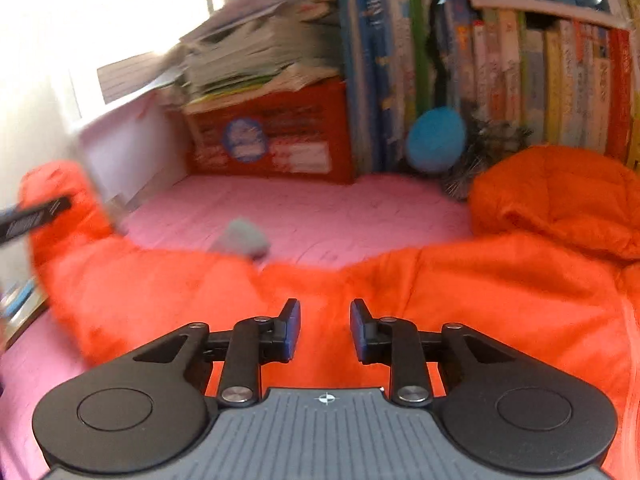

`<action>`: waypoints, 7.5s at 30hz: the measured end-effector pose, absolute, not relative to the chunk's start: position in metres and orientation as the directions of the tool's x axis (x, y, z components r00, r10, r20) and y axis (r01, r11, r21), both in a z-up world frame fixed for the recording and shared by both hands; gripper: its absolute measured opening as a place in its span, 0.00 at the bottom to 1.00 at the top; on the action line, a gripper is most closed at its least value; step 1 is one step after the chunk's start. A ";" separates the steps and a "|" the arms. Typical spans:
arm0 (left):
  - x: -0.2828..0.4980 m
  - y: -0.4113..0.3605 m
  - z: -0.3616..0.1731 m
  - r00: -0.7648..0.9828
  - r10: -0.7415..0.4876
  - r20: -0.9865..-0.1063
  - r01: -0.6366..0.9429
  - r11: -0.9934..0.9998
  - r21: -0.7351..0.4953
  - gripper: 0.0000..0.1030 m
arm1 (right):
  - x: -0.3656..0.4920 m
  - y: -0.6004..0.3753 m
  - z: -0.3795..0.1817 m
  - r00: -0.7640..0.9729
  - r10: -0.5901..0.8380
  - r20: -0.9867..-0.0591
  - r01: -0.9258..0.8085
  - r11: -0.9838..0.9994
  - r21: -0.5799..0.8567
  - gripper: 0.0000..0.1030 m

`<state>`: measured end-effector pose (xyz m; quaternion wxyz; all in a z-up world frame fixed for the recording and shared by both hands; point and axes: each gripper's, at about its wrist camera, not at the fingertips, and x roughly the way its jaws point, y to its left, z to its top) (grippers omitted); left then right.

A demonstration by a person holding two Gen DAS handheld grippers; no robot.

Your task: Fold clothes

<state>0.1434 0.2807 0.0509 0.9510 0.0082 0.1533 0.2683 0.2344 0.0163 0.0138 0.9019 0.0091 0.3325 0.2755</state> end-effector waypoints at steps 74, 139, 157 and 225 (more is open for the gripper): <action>0.222 0.107 -0.017 0.793 0.119 -0.598 0.013 0.977 0.212 0.44 | 0.199 -0.308 -0.018 0.799 0.009 -0.602 0.148 0.966 0.211 0.43; -0.164 0.043 0.017 0.698 -0.113 -0.707 0.258 0.961 0.101 0.97 | -0.247 -0.133 0.025 0.829 0.066 -0.556 -0.194 0.965 -0.174 1.00; -0.164 0.043 0.012 0.694 -0.097 -0.714 0.242 0.965 0.104 0.98 | -0.239 -0.145 0.021 0.818 0.068 -0.571 -0.118 0.992 -0.051 1.00; 0.085 0.060 -0.023 0.779 -0.063 -0.624 0.045 0.998 -0.044 1.00 | 0.140 -0.117 0.030 0.804 0.322 -0.500 -0.416 0.905 -0.086 0.60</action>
